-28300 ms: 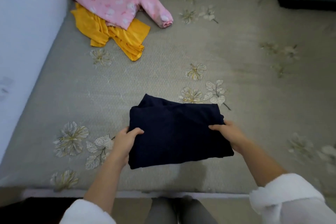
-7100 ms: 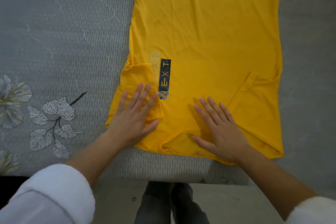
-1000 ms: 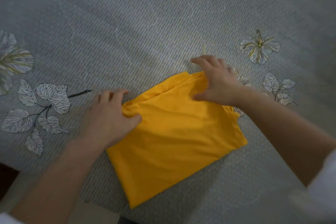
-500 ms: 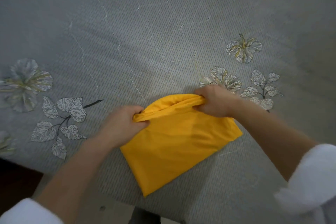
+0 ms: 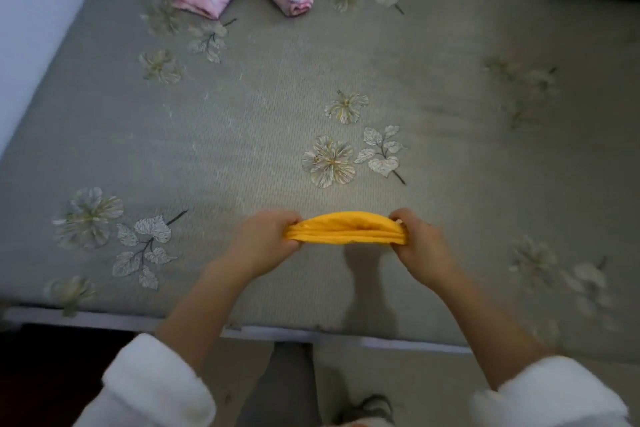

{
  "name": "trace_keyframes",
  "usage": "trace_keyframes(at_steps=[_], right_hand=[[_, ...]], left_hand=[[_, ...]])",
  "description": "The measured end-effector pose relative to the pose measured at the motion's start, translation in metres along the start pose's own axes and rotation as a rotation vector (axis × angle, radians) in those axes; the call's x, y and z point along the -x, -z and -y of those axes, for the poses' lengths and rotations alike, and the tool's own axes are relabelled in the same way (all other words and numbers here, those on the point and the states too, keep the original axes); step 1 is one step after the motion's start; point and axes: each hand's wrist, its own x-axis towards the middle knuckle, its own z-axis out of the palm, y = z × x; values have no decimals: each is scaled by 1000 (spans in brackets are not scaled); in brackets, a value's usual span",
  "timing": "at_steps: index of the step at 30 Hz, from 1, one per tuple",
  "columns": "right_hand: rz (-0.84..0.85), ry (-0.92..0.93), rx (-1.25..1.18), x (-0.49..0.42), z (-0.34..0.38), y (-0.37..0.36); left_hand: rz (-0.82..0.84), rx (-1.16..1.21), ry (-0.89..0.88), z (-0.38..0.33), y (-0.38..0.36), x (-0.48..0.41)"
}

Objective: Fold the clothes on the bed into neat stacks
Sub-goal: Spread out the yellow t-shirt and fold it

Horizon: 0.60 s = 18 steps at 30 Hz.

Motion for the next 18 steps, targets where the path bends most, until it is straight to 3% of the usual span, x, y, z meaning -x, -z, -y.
trace_keyframes(at_steps=[10, 18], right_hand=[[-121, -180, -322, 180, -117, 76], [-352, -305, -406, 353, -234, 156]], left_hand=[[123, -145, -303, -173, -52, 47], [178, -25, -518, -334, -151, 88]])
